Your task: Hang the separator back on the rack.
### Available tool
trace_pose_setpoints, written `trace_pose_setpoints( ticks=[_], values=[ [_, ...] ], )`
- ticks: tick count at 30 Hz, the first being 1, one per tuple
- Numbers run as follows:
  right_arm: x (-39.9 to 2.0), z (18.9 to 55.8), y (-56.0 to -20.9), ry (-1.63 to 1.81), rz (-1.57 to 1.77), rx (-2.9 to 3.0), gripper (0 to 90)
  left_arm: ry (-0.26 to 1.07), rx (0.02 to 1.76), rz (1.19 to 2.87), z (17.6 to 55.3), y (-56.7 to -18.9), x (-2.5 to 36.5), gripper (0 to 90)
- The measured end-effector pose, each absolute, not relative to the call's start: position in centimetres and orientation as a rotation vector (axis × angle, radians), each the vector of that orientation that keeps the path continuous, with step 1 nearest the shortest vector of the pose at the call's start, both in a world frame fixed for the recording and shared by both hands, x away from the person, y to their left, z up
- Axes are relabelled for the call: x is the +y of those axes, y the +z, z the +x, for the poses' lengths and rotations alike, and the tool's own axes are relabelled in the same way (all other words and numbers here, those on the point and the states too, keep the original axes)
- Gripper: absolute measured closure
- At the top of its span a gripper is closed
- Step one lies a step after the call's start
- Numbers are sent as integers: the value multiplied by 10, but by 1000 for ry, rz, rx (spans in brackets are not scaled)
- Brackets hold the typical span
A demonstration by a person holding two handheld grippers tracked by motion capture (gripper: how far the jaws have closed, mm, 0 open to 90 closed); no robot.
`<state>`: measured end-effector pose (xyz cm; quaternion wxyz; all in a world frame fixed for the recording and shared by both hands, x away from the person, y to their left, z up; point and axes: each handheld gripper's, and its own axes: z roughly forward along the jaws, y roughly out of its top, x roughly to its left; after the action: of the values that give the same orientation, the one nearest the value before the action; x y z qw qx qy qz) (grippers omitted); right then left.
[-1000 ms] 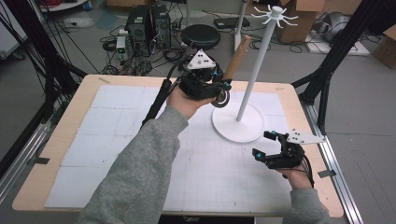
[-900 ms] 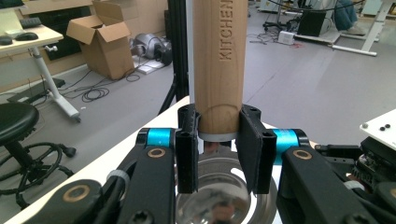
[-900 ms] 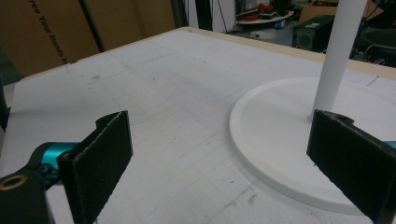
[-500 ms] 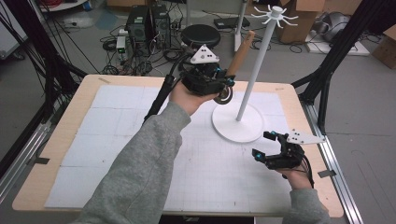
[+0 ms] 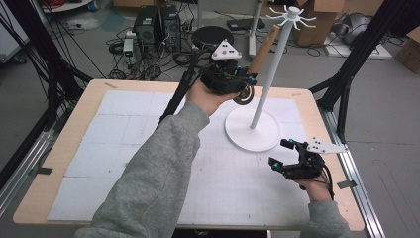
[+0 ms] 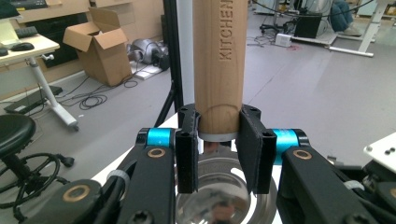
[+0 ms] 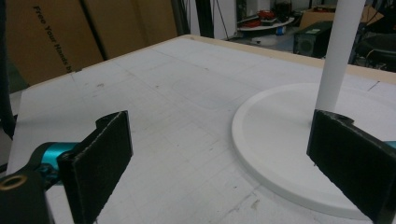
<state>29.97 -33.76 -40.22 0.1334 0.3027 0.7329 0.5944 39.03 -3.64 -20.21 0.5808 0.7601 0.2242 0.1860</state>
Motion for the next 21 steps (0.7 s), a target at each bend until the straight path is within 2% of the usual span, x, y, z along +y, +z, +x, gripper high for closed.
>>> trace_pose_setpoints(
  ticks=[21],
  values=[
    [-338, 298, -400, 1793, 876, 2099, 60, 438, 557, 1764, 403, -194, -43, 697]
  ],
)
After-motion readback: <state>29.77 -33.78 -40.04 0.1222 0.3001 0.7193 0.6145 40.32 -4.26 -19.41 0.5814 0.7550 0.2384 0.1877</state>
